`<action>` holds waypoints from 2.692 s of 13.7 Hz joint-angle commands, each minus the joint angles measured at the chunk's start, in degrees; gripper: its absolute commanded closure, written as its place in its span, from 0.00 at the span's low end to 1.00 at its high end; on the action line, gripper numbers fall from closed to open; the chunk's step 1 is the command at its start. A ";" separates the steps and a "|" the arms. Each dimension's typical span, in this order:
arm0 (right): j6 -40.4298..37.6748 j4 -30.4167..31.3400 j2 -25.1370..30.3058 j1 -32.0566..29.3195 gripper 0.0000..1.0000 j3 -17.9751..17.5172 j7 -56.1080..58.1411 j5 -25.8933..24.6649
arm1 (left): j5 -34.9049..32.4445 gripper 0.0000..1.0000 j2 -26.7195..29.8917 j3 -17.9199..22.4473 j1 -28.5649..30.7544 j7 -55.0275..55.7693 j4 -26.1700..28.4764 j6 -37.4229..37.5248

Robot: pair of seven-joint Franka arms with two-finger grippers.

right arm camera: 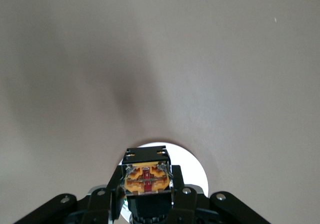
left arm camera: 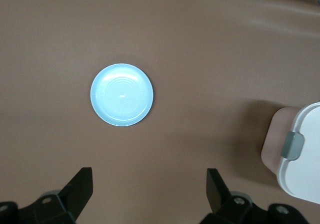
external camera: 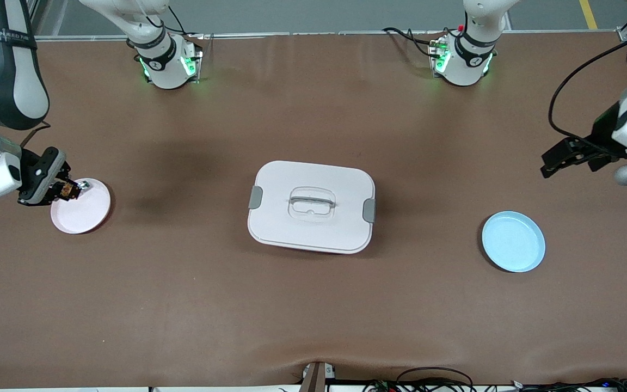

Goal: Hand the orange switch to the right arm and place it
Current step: 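Move the switch to the white plate while the left gripper withdraws, then lower the switch onto the white plate with the right gripper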

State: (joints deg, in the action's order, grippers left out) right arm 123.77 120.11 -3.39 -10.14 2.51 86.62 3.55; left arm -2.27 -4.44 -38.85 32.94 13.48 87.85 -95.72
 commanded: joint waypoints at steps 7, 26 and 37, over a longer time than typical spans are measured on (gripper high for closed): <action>11.75 5.04 -3.98 -5.58 1.00 -1.02 15.32 -1.00 | 4.99 0.00 8.29 0.18 9.86 -9.43 11.09 -3.85; 32.05 11.11 -14.53 -9.19 1.00 -0.84 25.01 -2.66 | 10.89 0.00 11.03 10.19 8.04 -13.13 12.35 -0.95; 36.37 11.02 -19.20 -9.19 1.00 -1.02 24.92 -4.69 | 10.19 0.00 10.59 36.11 -19.47 -13.04 12.61 -0.78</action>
State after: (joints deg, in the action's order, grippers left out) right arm 159.27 131.08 -22.40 -18.00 2.44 110.94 0.09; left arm 7.21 4.90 -6.30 16.82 1.66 99.45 -96.85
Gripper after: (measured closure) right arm 0.595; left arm 0.000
